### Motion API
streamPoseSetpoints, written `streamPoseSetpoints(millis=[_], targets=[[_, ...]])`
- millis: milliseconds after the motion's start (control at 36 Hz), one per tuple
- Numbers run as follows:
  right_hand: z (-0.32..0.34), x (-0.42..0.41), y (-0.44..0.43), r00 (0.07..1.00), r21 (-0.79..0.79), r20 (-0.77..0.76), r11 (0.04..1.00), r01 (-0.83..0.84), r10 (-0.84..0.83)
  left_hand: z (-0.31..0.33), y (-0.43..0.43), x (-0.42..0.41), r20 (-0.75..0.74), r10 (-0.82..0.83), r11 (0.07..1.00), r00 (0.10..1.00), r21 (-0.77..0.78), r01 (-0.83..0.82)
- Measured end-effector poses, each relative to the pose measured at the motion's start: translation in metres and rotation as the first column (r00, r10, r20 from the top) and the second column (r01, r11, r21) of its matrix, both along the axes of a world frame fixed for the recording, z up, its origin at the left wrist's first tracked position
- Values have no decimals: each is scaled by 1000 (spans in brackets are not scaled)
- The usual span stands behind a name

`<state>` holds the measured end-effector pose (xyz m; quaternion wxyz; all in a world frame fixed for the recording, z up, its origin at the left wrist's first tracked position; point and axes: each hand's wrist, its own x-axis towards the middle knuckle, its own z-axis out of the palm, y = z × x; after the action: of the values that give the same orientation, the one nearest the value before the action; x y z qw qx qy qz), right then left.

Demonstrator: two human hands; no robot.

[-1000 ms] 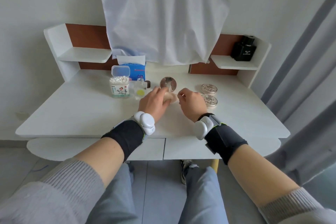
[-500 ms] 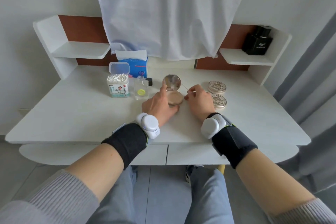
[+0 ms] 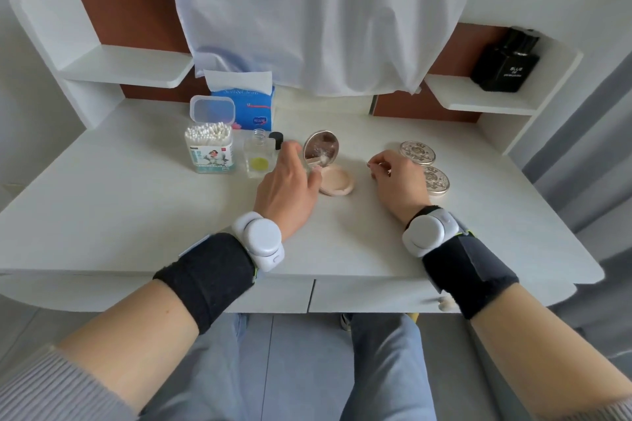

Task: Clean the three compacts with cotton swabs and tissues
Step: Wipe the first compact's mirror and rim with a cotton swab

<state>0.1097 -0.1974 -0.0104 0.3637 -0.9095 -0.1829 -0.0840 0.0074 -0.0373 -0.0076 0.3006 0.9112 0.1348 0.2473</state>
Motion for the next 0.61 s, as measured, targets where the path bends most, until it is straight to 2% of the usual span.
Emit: streamPoseSetpoints(millis=[194,611], targets=[[0,3,-1,999,-87,15,995,-44,46,-9,4,18,35,-41,997,999,66,39],[1,12,-1,995,-141,16,986,-93,97,-10,13,47,157,-7,990,988,-140,29]])
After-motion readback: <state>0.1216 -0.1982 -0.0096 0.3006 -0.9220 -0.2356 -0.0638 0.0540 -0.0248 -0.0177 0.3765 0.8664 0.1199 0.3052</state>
